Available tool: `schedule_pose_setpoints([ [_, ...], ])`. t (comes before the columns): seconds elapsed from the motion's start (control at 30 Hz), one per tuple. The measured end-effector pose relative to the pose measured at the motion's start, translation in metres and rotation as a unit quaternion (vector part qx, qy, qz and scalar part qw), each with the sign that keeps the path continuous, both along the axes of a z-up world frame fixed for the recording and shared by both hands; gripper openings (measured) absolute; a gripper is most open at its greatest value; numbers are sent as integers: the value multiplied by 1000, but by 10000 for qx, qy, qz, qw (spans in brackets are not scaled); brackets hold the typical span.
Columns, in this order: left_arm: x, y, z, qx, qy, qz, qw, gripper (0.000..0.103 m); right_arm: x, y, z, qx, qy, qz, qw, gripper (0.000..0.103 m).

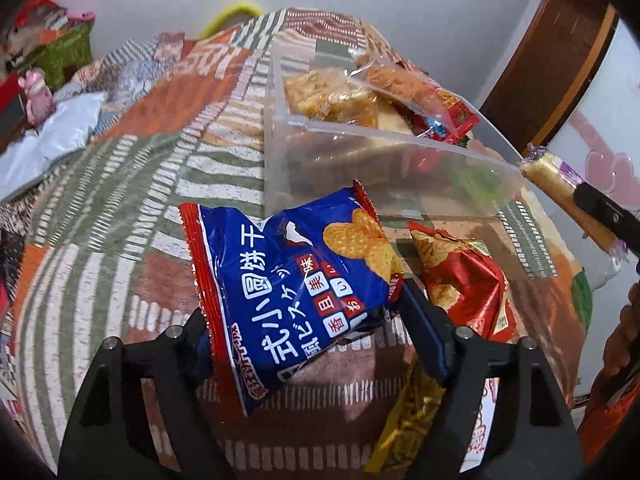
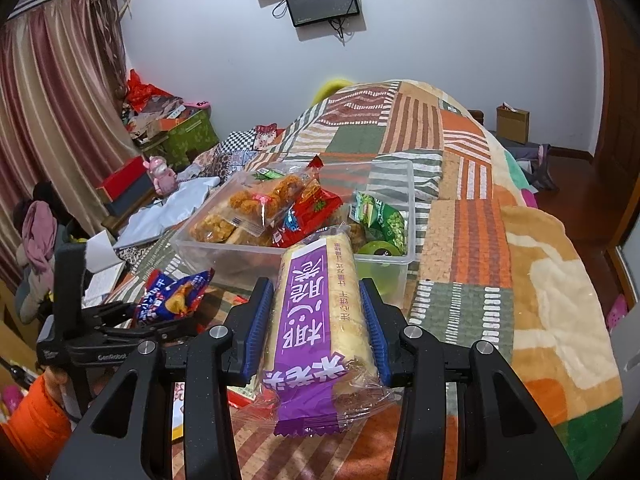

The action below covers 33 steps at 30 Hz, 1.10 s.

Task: Organize snacks
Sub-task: 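Carry the blue bag with the left tool while the right tool carries the roll pack over the box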

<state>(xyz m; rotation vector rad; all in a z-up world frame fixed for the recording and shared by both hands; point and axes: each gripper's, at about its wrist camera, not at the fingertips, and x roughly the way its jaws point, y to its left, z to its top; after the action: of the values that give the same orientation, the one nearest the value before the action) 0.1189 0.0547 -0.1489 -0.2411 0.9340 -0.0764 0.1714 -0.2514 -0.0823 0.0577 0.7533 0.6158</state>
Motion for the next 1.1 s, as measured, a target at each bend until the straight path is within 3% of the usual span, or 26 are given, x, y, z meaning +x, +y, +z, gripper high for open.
schedule_pose_setpoints([
  [0.47, -35, -8, 74, 369, -998, 54, 9943, 77, 5, -2, 17, 96, -222, -90, 9997, 40],
  [0.73, 0, -22, 100, 547, -1338, -50, 9895, 77, 22, 5, 25, 164, -382, -146, 9990, 40],
  [1.0, 43, -26, 96, 1000, -1354, 118, 9857, 77, 52, 16, 20, 176, -349, -231, 9990, 40],
  [1.1, 65, -23, 92, 838, -1206, 84, 9891, 77, 66, 22, 17, 158, -288, -258, 9991, 40],
])
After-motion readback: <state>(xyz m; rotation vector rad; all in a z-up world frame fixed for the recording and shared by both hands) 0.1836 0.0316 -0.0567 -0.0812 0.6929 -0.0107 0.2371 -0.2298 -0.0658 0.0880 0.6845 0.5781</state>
